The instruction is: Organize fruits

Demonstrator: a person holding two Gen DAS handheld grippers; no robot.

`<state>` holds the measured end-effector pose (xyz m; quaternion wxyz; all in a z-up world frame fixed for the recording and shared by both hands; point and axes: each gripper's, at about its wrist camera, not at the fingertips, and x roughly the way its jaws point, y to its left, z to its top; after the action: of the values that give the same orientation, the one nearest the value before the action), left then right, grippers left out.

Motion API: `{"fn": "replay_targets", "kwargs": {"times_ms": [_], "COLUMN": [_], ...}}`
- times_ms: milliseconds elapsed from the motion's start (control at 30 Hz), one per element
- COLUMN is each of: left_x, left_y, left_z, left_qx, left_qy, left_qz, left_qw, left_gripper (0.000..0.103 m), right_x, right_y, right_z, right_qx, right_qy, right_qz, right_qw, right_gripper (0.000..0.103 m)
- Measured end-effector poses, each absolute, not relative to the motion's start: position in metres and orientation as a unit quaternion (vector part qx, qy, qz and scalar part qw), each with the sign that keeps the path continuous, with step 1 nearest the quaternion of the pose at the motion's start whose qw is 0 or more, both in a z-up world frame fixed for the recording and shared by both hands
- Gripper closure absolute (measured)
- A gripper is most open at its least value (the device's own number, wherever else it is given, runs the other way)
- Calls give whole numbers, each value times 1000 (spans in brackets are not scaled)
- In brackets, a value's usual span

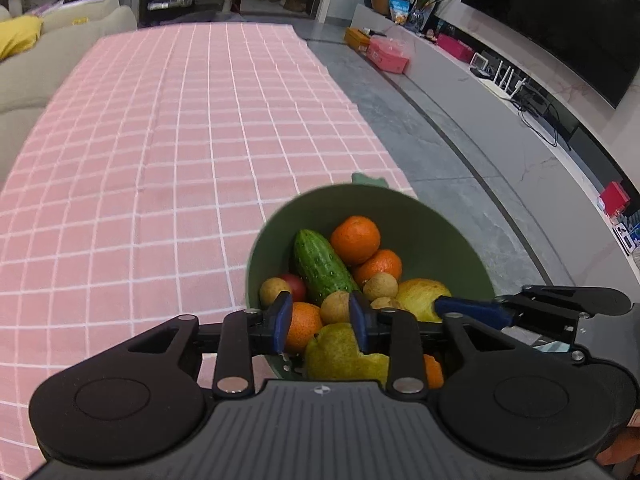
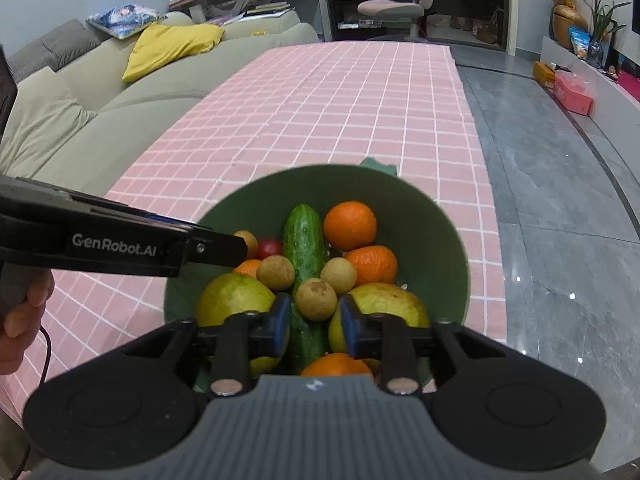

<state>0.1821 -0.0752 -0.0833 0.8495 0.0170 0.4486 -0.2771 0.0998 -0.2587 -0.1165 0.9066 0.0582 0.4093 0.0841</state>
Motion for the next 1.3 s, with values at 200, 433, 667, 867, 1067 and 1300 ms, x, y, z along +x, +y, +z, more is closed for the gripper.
{"fn": "replay_targets", "kwargs": {"times_ms": [200, 433, 667, 867, 1067, 1300], "left_x": [163, 137, 98, 62, 47, 51], "left_y": [-68, -49, -38, -36, -21, -2], "left_z": [-50, -12, 9, 7, -3, -21], "left_qx": [31, 28, 57, 102, 61, 20], "left_qy": [400, 348, 308, 300, 309, 339], "left_qz": [-261, -235, -205, -171, -135, -94], "left_qw": [878, 907, 927, 933, 939, 936], "left_gripper": [44, 34, 19, 14, 14, 14], "right_x": [83, 51, 12, -16, -38, -39], "right_y": [-260, -259, -247, -233, -220, -209], "right_z": [-87, -45, -16, -12, -21, -34], "right_qx": [65, 73, 61, 53, 38, 10], "right_qy": [377, 326, 285, 283, 297, 312], "right_qz": [72, 54, 36, 25, 17, 12], "right_qw": [921, 941, 956, 957, 954, 950], "right_gripper": [43, 23, 15, 14, 10, 10]}}
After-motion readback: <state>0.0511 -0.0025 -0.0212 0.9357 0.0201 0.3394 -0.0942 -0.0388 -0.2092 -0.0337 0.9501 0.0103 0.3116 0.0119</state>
